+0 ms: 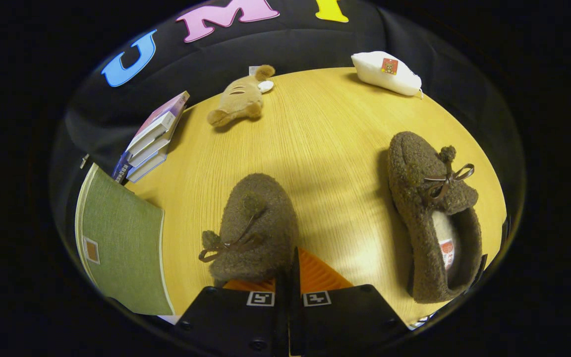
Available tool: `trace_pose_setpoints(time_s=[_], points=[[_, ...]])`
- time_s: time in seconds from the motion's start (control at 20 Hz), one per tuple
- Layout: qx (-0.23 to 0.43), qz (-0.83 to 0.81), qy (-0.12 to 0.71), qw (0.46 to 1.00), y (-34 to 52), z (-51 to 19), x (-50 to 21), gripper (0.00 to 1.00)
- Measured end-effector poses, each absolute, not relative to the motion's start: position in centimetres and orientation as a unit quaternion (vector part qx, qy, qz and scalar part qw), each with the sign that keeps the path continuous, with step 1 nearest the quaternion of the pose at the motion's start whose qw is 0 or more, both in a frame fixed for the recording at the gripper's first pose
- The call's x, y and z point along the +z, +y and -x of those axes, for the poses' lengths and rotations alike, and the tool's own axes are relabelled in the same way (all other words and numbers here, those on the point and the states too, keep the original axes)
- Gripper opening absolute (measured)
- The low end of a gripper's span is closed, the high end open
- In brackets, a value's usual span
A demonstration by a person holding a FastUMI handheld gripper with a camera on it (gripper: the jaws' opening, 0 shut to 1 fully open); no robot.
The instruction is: Open the storage box then place both shoes into the box .Put the left shoe in first, then the right shoe, with the right side of both shoes facing outward in a uniform manner.
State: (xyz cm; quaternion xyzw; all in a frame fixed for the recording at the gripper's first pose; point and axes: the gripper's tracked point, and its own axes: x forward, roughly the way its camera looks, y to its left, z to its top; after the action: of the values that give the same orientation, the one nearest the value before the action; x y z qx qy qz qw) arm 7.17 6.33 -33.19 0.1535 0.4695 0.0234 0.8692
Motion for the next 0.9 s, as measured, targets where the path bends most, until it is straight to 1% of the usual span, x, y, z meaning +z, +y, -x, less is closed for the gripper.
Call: trace_pose_setpoints(time_s=[0.15,0.5,0.75,0.9], points=[[0.016,-0.174,0.459,0.871,6.4,-7.1,-30.4,0.06],[0.024,-0.217,0.423,0.879,8.2,-5.6,-20.2,0.06],[0.076,-0.250,0.408,0.875,14.9,-4.9,-13.6,0.06],[0.106,-0.254,0.399,0.875,18.9,-4.8,-10.8,0.06]])
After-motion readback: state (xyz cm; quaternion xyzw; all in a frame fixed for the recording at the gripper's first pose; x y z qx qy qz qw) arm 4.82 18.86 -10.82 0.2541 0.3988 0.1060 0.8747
